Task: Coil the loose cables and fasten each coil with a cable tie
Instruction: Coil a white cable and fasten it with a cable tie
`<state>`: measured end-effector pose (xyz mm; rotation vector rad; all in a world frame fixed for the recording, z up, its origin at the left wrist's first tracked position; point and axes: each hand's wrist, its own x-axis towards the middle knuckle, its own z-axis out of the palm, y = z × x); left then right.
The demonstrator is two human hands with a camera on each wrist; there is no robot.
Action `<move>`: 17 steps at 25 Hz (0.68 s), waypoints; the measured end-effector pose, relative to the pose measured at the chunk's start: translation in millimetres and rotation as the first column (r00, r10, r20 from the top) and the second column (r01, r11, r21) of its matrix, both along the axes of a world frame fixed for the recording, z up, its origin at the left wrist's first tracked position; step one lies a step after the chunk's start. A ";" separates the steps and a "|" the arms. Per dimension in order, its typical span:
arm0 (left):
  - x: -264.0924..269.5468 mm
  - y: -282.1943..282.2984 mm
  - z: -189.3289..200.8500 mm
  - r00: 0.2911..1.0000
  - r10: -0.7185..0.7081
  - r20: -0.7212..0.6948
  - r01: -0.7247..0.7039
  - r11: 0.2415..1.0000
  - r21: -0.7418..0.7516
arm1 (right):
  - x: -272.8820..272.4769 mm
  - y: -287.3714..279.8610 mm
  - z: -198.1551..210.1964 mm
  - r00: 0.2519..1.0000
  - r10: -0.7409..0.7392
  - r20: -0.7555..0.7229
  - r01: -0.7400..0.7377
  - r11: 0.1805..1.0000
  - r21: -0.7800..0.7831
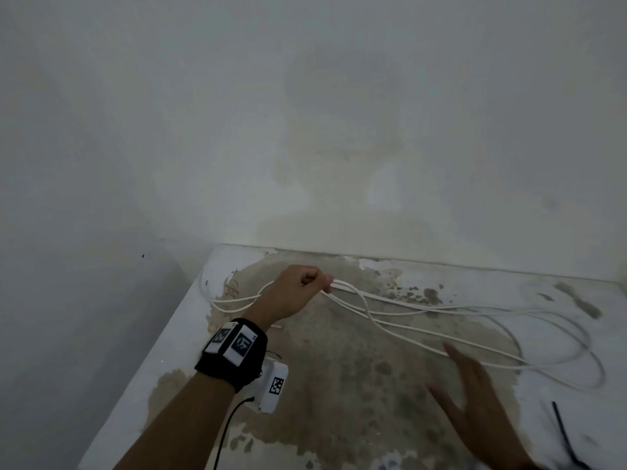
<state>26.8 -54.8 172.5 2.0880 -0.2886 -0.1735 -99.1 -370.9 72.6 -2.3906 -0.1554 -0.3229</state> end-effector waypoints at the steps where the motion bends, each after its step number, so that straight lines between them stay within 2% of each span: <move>1: -5.1 -10.8 9.6 0.997 -0.033 -0.066 0.026 0.993 -0.113 | 18.4 16.7 19.3 0.998 0.068 0.012 -0.069 0.995 0.068; 4: -17.2 -42.0 37.0 0.974 -0.139 -0.180 0.042 0.888 -0.457 | 83.6 62.6 78.0 0.966 0.258 -0.017 -0.247 0.940 0.233; 7: -22.1 -45.0 56.1 0.977 -0.095 -0.193 -0.043 0.792 -0.609 | 119.7 62.4 106.1 0.973 0.229 0.022 -0.221 0.905 0.364; 8: -22.8 -40.1 59.7 0.976 -0.065 -0.207 -0.093 0.737 -0.670 | 125.8 51.8 110.7 0.973 0.232 0.008 -0.218 0.903 0.371; 9: -22.9 -33.1 64.3 0.975 -0.027 -0.223 -0.152 0.650 -0.744 | 128.3 38.0 113.9 0.968 0.250 -0.016 -0.228 0.906 0.355; 12: -14.1 0.7 77.9 0.966 0.136 -0.221 -0.253 0.309 -0.917 | 115.7 -12.7 102.6 0.954 0.284 -0.096 -0.266 0.950 0.165; 13: -9.9 11.0 81.0 0.956 0.194 -0.219 -0.262 0.234 -0.936 | 107.9 -28.0 96.9 0.960 0.259 -0.109 -0.250 0.964 0.090; 15: -3.8 18.2 82.4 0.939 0.249 -0.235 -0.286 0.193 -0.938 | 92.1 -46.2 95.9 0.965 0.225 -0.137 -0.237 0.968 -0.080; 17: -2.6 0.1 79.2 0.943 0.218 -0.253 -0.303 0.240 -0.922 | 78.1 -43.2 112.6 0.948 0.289 -0.134 -0.316 0.910 -0.268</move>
